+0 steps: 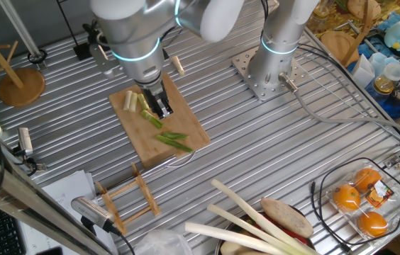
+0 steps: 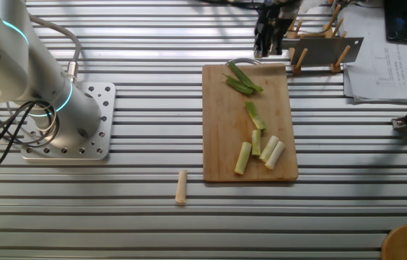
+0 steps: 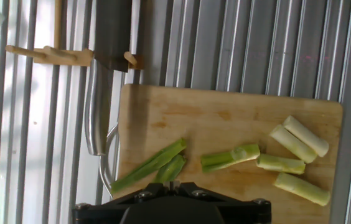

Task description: Chop the scallions

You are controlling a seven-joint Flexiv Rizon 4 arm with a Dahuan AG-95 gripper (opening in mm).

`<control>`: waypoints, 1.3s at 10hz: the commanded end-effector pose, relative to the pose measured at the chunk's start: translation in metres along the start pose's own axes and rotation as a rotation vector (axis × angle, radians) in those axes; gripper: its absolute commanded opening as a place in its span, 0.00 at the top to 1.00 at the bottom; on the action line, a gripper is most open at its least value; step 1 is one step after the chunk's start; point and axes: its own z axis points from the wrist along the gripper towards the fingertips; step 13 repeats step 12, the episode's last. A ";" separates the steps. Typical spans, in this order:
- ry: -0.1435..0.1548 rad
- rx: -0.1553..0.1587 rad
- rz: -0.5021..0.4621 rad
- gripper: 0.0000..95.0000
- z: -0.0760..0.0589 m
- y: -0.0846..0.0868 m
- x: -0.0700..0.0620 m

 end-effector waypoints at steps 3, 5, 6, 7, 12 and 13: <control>0.013 0.005 -0.015 1.00 0.001 0.001 -0.003; 0.016 0.004 -0.020 1.00 0.002 0.000 -0.004; 0.017 0.004 -0.021 1.00 0.002 0.000 -0.004; 0.019 0.005 -0.026 1.00 0.002 0.000 -0.003; 0.017 0.005 -0.026 1.00 0.003 0.000 -0.003; 0.017 0.005 -0.026 1.00 0.003 0.000 -0.003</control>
